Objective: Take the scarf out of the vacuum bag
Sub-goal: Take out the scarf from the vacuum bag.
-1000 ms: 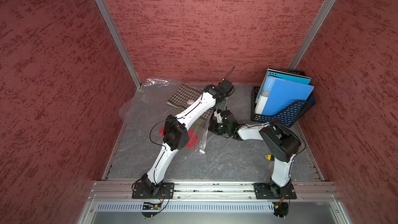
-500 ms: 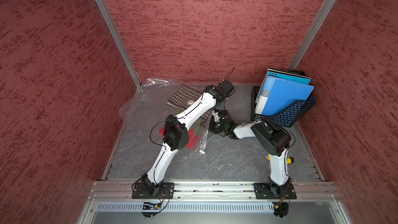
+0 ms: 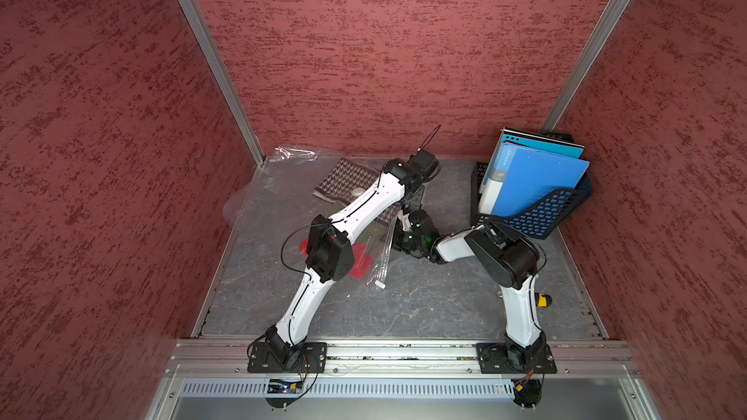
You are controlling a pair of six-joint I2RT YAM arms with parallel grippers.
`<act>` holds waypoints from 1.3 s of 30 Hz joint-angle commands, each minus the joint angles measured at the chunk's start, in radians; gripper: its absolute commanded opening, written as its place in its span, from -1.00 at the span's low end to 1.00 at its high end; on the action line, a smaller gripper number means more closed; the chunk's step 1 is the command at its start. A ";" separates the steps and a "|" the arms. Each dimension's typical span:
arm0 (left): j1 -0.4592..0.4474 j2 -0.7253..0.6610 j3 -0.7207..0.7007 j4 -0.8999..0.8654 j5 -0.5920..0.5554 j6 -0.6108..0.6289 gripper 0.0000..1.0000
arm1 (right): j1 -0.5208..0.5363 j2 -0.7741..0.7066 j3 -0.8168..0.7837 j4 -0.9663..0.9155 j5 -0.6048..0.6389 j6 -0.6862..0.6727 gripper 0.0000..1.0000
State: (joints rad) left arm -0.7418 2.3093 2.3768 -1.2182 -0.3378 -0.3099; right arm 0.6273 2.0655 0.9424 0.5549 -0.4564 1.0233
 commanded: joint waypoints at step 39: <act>-0.010 -0.041 -0.171 0.131 -0.026 -0.009 -1.00 | -0.299 -0.698 -0.076 -1.367 0.772 -0.166 -1.00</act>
State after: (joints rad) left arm -0.7475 2.3020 2.1807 -1.0912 -0.3458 -0.3321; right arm 0.3584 1.3830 0.8684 -0.6868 0.1928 0.8101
